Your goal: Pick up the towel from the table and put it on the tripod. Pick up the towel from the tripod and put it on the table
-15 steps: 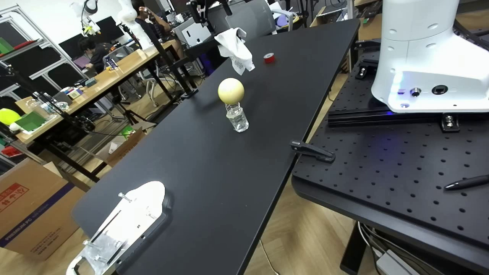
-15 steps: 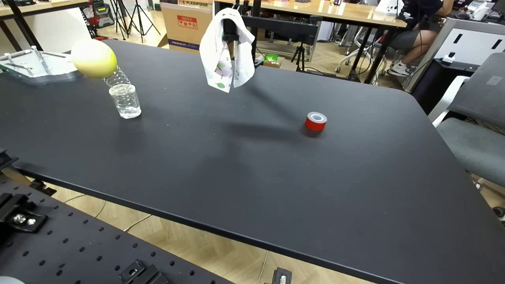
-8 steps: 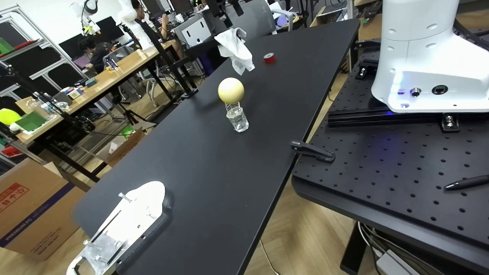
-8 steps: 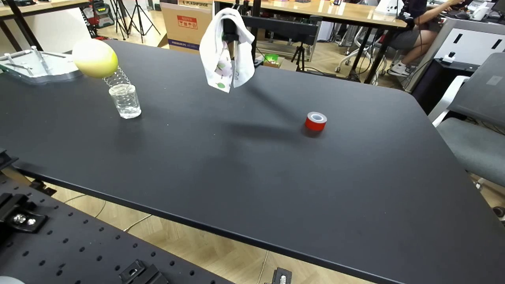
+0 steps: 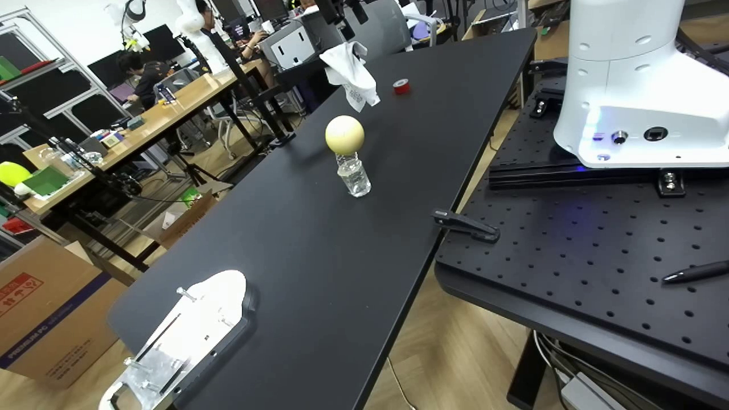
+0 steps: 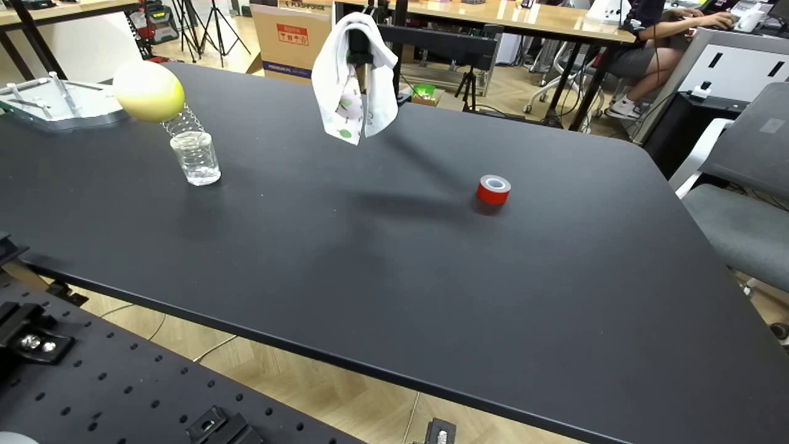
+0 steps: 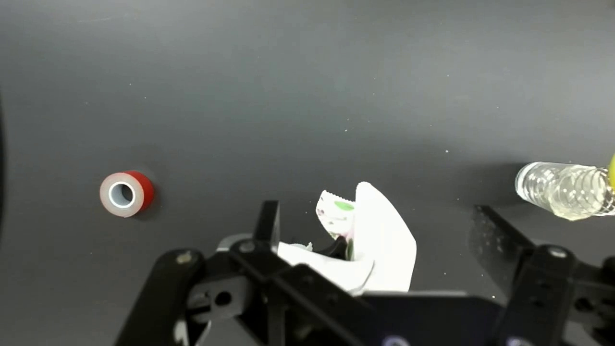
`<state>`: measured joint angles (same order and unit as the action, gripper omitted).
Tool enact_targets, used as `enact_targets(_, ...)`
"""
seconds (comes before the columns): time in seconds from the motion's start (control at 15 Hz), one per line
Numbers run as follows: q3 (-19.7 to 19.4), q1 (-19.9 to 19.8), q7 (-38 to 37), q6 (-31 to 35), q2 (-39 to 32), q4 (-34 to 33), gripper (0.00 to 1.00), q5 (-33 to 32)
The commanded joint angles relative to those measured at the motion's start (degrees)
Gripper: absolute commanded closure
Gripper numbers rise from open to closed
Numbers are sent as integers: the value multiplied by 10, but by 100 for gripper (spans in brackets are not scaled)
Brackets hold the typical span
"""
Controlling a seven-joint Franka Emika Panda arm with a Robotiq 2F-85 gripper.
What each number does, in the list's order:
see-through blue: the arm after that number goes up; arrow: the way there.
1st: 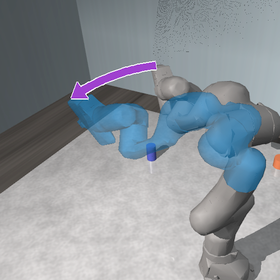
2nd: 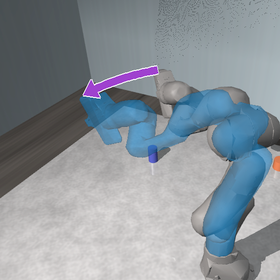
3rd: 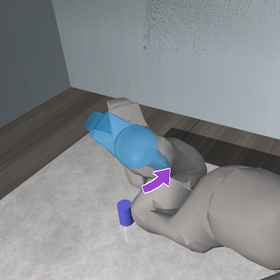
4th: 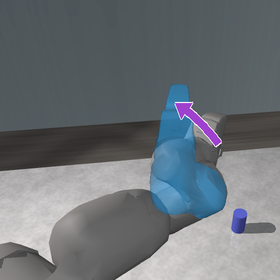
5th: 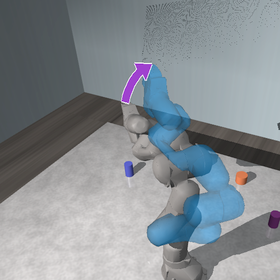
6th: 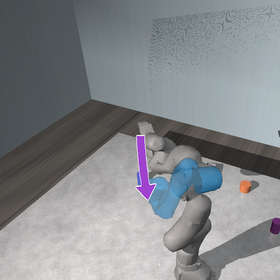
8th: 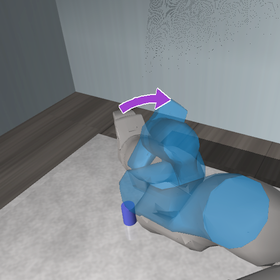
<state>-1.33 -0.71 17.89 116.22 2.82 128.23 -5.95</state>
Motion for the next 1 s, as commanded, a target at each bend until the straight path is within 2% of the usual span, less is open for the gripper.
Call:
enact_targets(0.0, -3, -4, 9, 17, -24, -19, 0, -14)
enact_targets(0.8, 3, -5, 44, 66, -83, -74, 0, -10)
enact_targets(0.87, 4, -5, 46, 64, -88, -79, 25, -8)
enact_targets(0.93, 5, -5, 47, 63, -92, -82, 26, -9)
